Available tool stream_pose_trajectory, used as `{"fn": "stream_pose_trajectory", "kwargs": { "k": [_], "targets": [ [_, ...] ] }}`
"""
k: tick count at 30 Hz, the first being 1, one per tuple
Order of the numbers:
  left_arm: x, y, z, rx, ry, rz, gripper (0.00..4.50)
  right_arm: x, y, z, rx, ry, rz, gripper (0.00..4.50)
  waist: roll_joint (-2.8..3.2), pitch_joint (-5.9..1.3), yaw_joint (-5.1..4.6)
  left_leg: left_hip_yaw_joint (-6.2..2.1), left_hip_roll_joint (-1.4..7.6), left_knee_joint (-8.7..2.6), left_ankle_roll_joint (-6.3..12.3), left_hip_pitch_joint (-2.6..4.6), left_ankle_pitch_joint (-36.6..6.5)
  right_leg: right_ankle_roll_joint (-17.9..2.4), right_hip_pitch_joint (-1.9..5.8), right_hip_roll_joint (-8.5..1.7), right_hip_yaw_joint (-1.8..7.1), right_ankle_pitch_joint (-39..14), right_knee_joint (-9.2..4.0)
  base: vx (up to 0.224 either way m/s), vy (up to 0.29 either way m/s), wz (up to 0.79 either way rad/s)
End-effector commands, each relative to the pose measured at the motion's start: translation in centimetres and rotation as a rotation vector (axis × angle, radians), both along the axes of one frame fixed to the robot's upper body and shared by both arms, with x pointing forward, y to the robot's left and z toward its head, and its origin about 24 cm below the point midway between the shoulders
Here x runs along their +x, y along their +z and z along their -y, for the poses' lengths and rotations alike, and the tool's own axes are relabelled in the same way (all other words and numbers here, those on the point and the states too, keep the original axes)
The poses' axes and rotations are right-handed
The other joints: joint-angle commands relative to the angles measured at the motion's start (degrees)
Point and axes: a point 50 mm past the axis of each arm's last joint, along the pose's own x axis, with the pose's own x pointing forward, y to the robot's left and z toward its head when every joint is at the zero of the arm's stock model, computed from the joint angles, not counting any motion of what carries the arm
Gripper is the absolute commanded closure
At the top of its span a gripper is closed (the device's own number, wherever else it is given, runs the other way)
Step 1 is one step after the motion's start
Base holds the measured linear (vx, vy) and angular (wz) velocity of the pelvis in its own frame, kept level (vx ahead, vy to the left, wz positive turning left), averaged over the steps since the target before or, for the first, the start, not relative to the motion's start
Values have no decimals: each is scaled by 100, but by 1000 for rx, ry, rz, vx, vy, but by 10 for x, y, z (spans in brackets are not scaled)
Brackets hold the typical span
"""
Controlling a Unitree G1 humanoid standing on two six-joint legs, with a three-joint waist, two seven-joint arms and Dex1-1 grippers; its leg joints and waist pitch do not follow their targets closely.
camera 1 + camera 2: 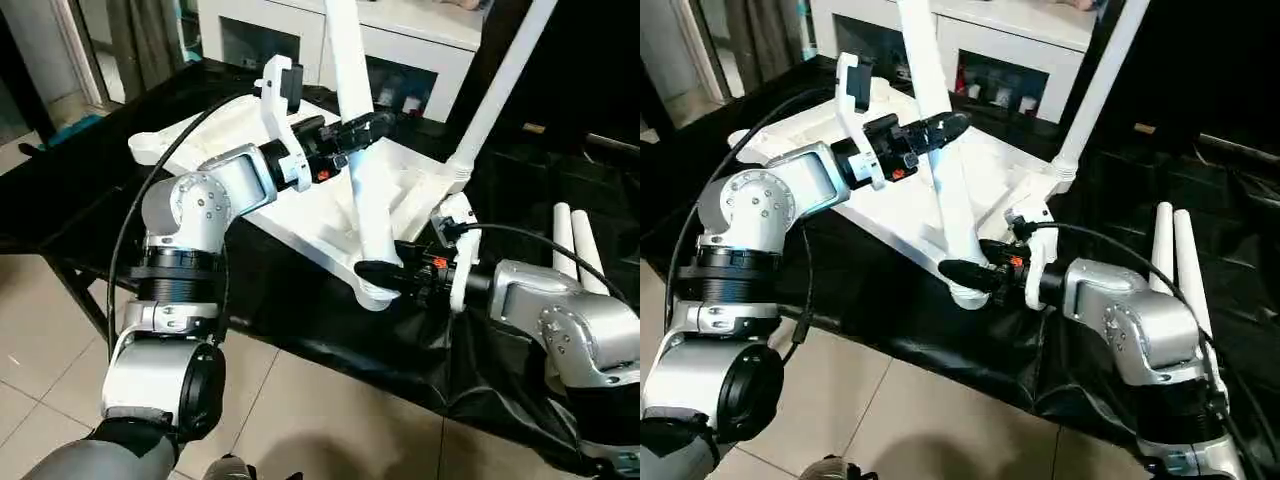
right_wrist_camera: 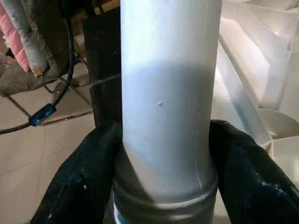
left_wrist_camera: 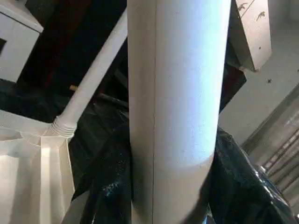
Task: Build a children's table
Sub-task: Pick table leg
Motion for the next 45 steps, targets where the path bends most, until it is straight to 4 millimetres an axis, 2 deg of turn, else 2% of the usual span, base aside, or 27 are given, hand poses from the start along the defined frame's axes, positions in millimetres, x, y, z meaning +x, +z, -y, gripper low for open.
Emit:
{"fn": "stream_pose_trajectory", "kwargs": {
  "k": [1,2,3,4,6,8,9,10,16,17,19,20,22,24,26,27,29,31,32,34,40,41,42,43,44,45],
  "targets": [
    [-3,0,9,17,-7,32,271,4,6,-1,10,-20,36,188,-36,-437,14,-71,175,-339,-24,165,-451,-1240,254,-264,173,18,-365,0,0,0],
    [-3,-2,9,27,-1,29,271,6,7,0,12,-31,39,188,-33,-438,13,-69,174,-338,-20,163,-451,-1240,255,-265,174,43,-363,0,0,0],
    [-5,-5,11,21,-17,13,236,7,7,0,15,-39,44,188,-36,-440,7,-70,174,-337,-19,158,-445,-1247,259,-264,174,61,-360,0,0,0],
    [-8,-10,14,24,-34,-5,236,9,8,-1,14,-45,50,188,-38,-441,4,-72,181,-338,-20,156,-444,-1275,262,-268,170,99,-353,0,0,0],
    [-9,-12,15,28,-36,-10,201,9,8,-1,13,-46,52,189,-44,-443,5,-65,173,-334,-2,158,-430,-1284,261,-261,170,111,-354,0,0,0],
    [-10,-14,17,40,-40,-9,194,9,9,-2,14,-46,55,189,-50,-439,4,-65,175,-337,-9,161,-442,-1263,251,-263,172,32,-360,0,0,0],
    [-10,-14,17,40,-40,-9,194,9,9,-2,14,-46,55,189,-42,-438,13,-64,175,-337,-19,166,-443,-1253,250,-264,172,0,-365,0,0,0],
    [-10,-16,17,56,-28,-9,170,10,9,-3,14,-47,56,189,-29,-441,12,-66,174,-336,-26,163,-434,-1240,254,-259,175,15,-356,0,0,0],
    [-10,-22,16,113,2,14,144,9,8,-4,3,-41,57,189,-51,-442,6,-69,173,-340,-44,160,-455,-1157,257,-256,175,9,-371,0,0,0],
    [-10,-22,16,121,4,21,139,9,8,-4,0,-41,58,189,-28,-444,9,-72,175,-342,-43,162,-448,-1158,255,-258,175,26,-364,0,0,0],
    [-9,-22,16,118,17,13,135,9,7,-4,-1,-40,58,189,-49,-446,5,-69,172,-337,-34,156,-415,-1173,262,-256,174,82,-356,0,0,0],
    [-9,-22,15,116,19,11,135,9,7,-4,-2,-39,58,189,-59,-445,1,-68,170,-336,-27,152,-413,-1174,262,-255,174,84,-358,0,0,0],
    [-7,-21,12,98,31,2,174,8,7,-4,-9,-32,58,189,-45,-443,4,-66,170,-335,-24,161,-438,-1186,256,-254,174,51,-362,0,0,0],
    [-7,-20,11,92,33,0,172,8,7,-4,-10,-31,58,189,-39,-443,2,-68,174,-336,-37,163,-461,-1193,254,-253,174,29,-363,0,0,0],
    [-6,-20,10,101,36,3,178,8,7,-4,-6,-30,58,189,-60,-442,3,-67,170,-336,-34,161,-454,-1171,255,-253,173,-2,-363,0,0,0],
    [-6,-21,8,95,42,-4,213,8,7,-4,-6,-30,58,189,-39,-442,8,-70,172,-339,-37,163,-456,-1172,253,-259,173,-8,-361,0,0,0],
    [-5,-21,7,83,42,-12,214,8,7,-3,-7,-26,58,189,-77,-444,2,-63,169,-332,-13,160,-415,-1178,254,-252,173,46,-362,0,0,0],
    [-7,-21,7,75,30,-10,216,7,7,-3,-9,-22,57,189,-46,-443,14,-66,172,-333,-24,164,-417,-1191,250,-260,173,27,-358,0,0,0],
    [-7,-21,7,69,26,-11,249,7,7,-3,-12,-21,57,189,-72,-446,12,-67,172,-333,-18,160,-397,-1188,254,-251,170,61,-353,0,0,0],
    [-7,-20,7,67,20,-10,246,8,7,-3,-15,-19,58,189,-43,-443,11,-65,168,-334,-33,162,-436,-1182,251,-254,173,31,-360,0,0,0],
    [-10,-18,13,76,-6,7,263,10,10,-7,2,-22,87,189,-68,-442,12,-66,169,-334,-35,158,-447,-1180,252,-257,172,-2,-363,0,0,0],
    [-10,-18,13,78,-7,7,264,10,11,-7,4,-22,88,154,-45,-443,18,-67,169,-333,-40,162,-453,-1180,249,-259,173,-8,-360,0,0,0],
    [-10,-18,14,81,-8,9,264,10,11,-7,9,-21,90,133,-49,-442,14,-65,170,-334,-39,163,-463,-1183,246,-260,174,-10,-365,0,0,0],
    [-12,-19,15,90,-33,16,264,10,13,-7,27,-18,85,119,-53,-441,11,-65,169,-335,-39,164,-465,-1186,245,-253,172,-10,-364,0,0,0],
    [-13,-19,15,98,-47,21,264,10,14,-6,41,-5,77,119,-23,-444,17,-70,173,-338,-46,172,-472,-1186,245,-257,173,-17,-359,0,0,0],
    [-15,-19,15,107,-64,25,264,10,16,-5,56,11,66,113,-68,-447,9,-62,170,-334,-33,172,-470,-1182,246,-252,173,-8,-363,0,0,0]
  ]
}}
